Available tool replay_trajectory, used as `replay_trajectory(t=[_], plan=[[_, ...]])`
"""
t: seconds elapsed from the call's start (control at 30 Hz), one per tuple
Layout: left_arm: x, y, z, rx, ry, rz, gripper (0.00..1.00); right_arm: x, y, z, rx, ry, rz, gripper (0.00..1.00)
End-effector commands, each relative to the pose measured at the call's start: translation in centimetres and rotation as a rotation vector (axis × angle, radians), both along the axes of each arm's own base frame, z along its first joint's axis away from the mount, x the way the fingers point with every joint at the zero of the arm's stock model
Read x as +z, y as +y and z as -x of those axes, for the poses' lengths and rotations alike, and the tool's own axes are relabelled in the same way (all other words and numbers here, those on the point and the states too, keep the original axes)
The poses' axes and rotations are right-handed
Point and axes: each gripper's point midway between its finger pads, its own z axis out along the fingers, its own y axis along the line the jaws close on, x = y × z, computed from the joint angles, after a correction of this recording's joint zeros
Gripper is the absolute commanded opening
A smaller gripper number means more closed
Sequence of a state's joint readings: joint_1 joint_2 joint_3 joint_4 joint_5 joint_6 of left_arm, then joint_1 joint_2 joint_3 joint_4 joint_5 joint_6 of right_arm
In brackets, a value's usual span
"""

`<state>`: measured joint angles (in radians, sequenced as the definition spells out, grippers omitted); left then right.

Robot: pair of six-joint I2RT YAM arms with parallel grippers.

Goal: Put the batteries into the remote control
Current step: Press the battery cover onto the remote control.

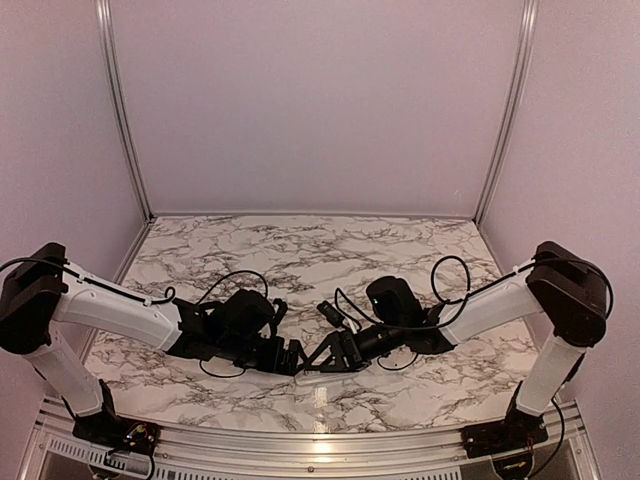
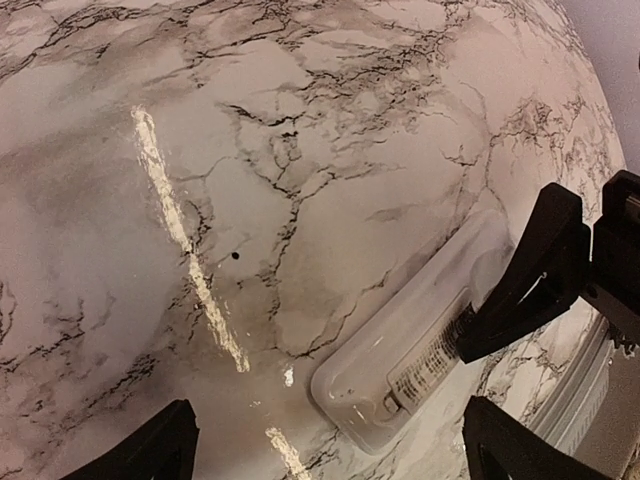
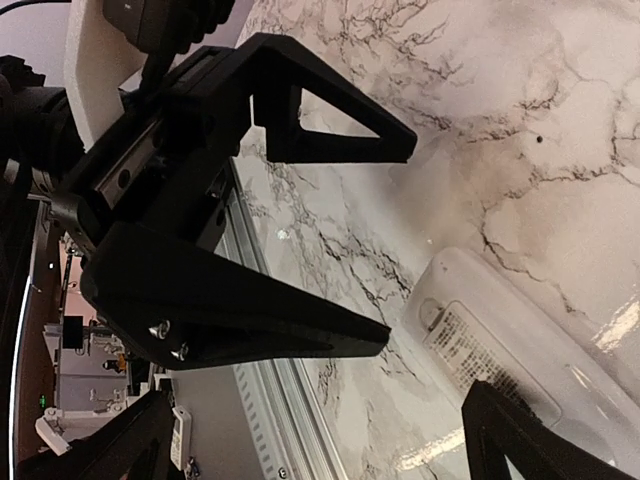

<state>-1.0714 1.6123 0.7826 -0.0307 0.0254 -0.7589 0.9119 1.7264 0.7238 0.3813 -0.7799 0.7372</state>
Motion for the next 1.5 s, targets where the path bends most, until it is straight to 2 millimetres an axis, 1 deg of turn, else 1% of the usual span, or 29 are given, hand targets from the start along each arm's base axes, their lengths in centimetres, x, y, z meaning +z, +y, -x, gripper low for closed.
replay_trajectory(t=[0.0, 0.1, 0.13, 0.23, 0.33, 0.47, 0.53, 0.63, 0.7, 1.13, 1.23, 1.47], plan=[[-0.1, -1.3, -0.1, 0.026, 0.013, 0.008, 0.93, -0.2, 0.6, -0.4, -0.014, -0.004, 0.011, 0.99], [-0.4, -1.2, 0.1, 0.036, 0.027, 0.007, 0.86, -1.1, 0.4, -0.2, -0.014, 0.009, 0.037, 0.99], [-0.5, -1.2, 0.1, 0.036, 0.029, 0.004, 0.86, -1.5, 0.3, -0.2, -0.015, 0.016, 0.045, 0.99], [-0.7, -1.0, 0.0, 0.045, 0.026, -0.01, 0.81, -2.2, 0.0, -0.2, -0.025, 0.024, 0.063, 0.99], [-1.2, -0.8, 0.0, 0.05, 0.021, -0.035, 0.78, -2.6, -0.2, -0.1, -0.034, 0.032, 0.073, 0.99], [-1.6, -0.9, 0.1, 0.041, 0.027, -0.048, 0.7, -2.7, -0.4, 0.0, -0.038, 0.038, 0.074, 0.99], [-1.6, -1.1, 0.1, 0.037, 0.029, -0.042, 0.69, -2.7, -0.4, 0.0, -0.041, 0.04, 0.071, 0.97], [-1.7, -1.3, 0.2, 0.03, 0.034, -0.037, 0.66, -2.6, -0.4, 0.1, -0.037, 0.044, 0.069, 0.9], [-1.8, -1.4, 0.2, 0.026, 0.032, -0.037, 0.65, -2.6, -0.5, 0.1, -0.037, 0.045, 0.07, 0.88], [-3.0, -1.4, 0.9, -0.003, 0.045, -0.088, 0.61, -3.1, -0.9, 0.2, -0.053, 0.058, 0.087, 0.87], [-3.2, -1.1, 1.2, -0.003, 0.052, -0.102, 0.59, -3.2, -1.0, 0.2, -0.058, 0.06, 0.093, 0.87], [-4.2, 0.5, 1.7, 0.003, 0.072, -0.17, 0.51, -3.3, -1.1, 0.1, -0.063, 0.062, 0.094, 0.87]])
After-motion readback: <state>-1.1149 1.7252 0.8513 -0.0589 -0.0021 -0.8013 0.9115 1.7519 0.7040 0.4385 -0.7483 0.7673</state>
